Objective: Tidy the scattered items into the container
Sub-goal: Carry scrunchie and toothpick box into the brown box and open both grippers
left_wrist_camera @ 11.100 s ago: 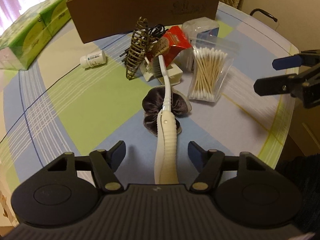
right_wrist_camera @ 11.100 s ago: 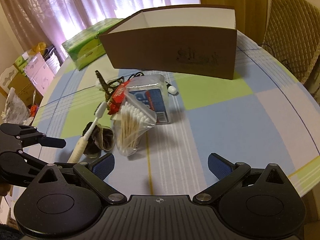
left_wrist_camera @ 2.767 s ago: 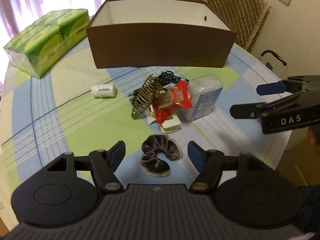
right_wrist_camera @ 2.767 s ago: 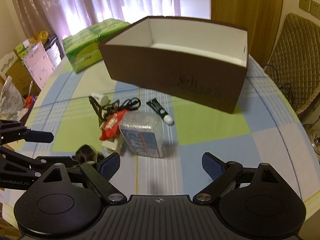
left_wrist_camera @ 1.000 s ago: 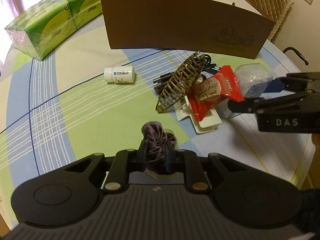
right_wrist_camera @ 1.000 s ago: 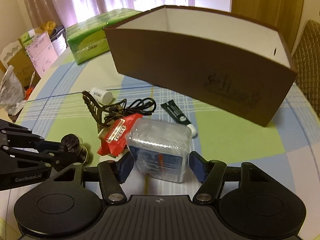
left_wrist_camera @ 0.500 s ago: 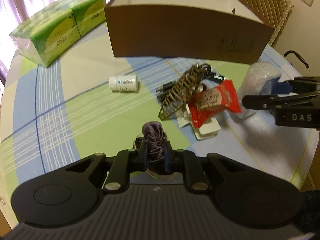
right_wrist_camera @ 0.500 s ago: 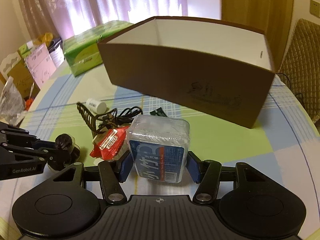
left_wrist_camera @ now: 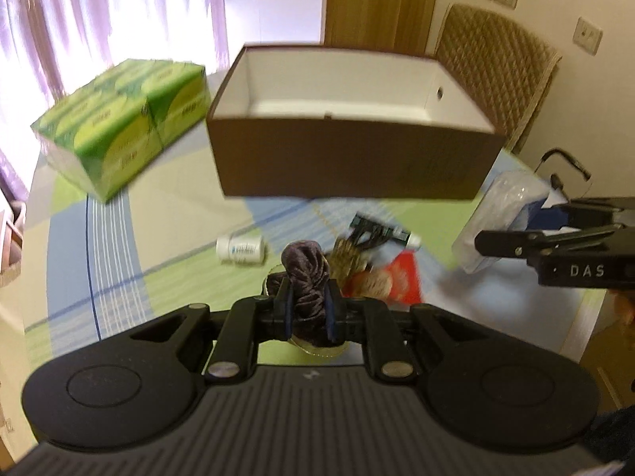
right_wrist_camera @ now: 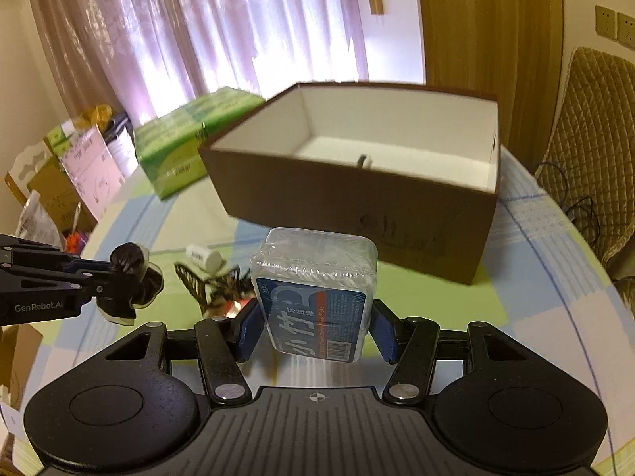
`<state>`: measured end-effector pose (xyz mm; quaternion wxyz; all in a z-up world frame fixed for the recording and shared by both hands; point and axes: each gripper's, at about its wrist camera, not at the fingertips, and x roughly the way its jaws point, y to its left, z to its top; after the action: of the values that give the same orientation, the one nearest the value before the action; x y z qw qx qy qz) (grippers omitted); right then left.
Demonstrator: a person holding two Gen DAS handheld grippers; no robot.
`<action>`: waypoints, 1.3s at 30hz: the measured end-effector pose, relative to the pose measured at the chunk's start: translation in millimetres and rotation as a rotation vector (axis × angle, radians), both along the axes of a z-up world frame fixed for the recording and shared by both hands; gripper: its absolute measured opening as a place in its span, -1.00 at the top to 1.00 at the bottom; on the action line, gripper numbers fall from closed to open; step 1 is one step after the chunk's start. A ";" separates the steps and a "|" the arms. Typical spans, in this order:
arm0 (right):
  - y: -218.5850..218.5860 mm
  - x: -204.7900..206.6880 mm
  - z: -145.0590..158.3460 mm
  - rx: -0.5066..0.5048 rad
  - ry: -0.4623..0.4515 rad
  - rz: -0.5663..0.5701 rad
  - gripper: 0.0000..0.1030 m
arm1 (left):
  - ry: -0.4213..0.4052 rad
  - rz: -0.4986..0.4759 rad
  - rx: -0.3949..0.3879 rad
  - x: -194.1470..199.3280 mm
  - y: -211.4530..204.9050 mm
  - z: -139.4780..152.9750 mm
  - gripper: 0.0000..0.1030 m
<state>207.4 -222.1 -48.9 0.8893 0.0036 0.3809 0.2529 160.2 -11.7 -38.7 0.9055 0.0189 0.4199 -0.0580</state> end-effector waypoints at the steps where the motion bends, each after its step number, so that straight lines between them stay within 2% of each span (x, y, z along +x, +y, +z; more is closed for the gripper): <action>1: -1.1 1.1 4.4 0.007 -0.009 -0.001 -0.16 | -0.014 -0.006 -0.004 1.6 -1.5 4.9 0.77; 6: -5.5 6.7 24.3 0.028 -0.050 -0.003 -0.16 | -0.071 -0.023 -0.013 11.8 -9.8 24.2 0.77; 13: -9.3 15.5 37.2 0.039 -0.071 0.005 -0.16 | -0.132 -0.053 -0.019 25.3 -24.4 43.8 0.77; 29: -16.3 55.3 57.5 0.052 -0.141 0.012 -0.16 | -0.182 -0.072 0.015 73.6 -39.9 59.0 0.77; 39: -11.7 105.4 63.3 0.063 -0.177 0.012 -0.16 | -0.209 -0.058 0.024 126.4 -39.8 66.8 0.77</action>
<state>312.8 -233.8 14.4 0.9174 0.0069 0.2929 0.2692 286.6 -51.5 28.2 0.9420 0.0480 0.3231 -0.0768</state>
